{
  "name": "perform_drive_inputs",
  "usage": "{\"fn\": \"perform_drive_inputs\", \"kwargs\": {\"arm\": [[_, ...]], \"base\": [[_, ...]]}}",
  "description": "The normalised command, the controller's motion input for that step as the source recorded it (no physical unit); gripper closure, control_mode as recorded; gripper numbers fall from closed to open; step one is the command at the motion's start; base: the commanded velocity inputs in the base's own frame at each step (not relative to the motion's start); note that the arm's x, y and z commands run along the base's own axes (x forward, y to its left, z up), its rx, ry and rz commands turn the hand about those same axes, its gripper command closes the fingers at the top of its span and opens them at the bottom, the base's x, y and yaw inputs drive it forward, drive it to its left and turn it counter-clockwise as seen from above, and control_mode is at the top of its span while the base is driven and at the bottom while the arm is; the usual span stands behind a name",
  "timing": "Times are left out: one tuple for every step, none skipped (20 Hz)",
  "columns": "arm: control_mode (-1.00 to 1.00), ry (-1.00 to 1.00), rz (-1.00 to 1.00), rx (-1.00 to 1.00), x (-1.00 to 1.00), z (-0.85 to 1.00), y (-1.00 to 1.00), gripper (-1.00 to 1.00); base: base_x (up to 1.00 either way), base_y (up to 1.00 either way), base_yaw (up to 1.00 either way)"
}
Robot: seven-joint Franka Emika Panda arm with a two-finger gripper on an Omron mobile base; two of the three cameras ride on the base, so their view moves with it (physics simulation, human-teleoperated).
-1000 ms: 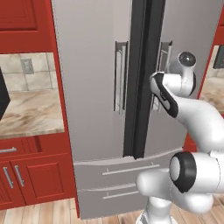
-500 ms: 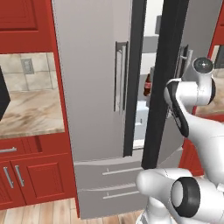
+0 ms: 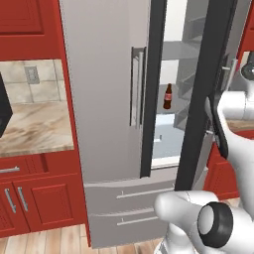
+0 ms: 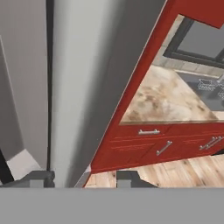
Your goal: Open the fridge, grab two sodas, and place both sodas inside the bowl with ice on the dining counter.
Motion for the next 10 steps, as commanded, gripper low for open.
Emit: {"fn": "perform_drive_inputs", "kwargs": {"arm": [[-1.0, 0.09, -0.09, -0.09, -0.41, 0.0, -0.59, -1.0], [-1.0, 0.04, -0.07, -0.08, -0.47, -0.05, -0.44, -1.0], [-1.0, 0.0, 0.0, -0.02, -0.64, -0.24, -0.26, -1.0], [-1.0, -0.03, 0.0, 0.0, -0.84, -0.21, -0.18, -1.0], [-1.0, -0.08, 0.0, 0.0, -0.99, -0.12, -0.04, -1.0], [-1.0, -0.07, 0.0, 0.0, -1.0, -0.04, 0.0, -1.0], [-1.0, -0.06, 0.0, 0.0, -1.0, 0.0, 0.0, -1.0], [-1.0, -0.06, 0.0, 0.0, -1.0, 0.0, 0.0, -1.0], [-1.0, -0.04, 0.0, 0.0, -1.0, 0.0, 0.06, -1.0], [-1.0, -0.05, 0.0, 0.0, -1.0, 0.0, 0.12, -1.0]], "base": [[0.0, 0.0, 0.0], [0.0, 0.0, 0.0], [0.0, 0.0, 0.0], [0.0, 0.0, 0.0], [0.0, 0.0, 0.0], [0.0, 0.0, 0.0], [0.0, 0.0, 0.0], [0.0, 0.0, 0.0], [0.0, 0.0, 0.0], [0.0, 0.0, 0.0]]}}
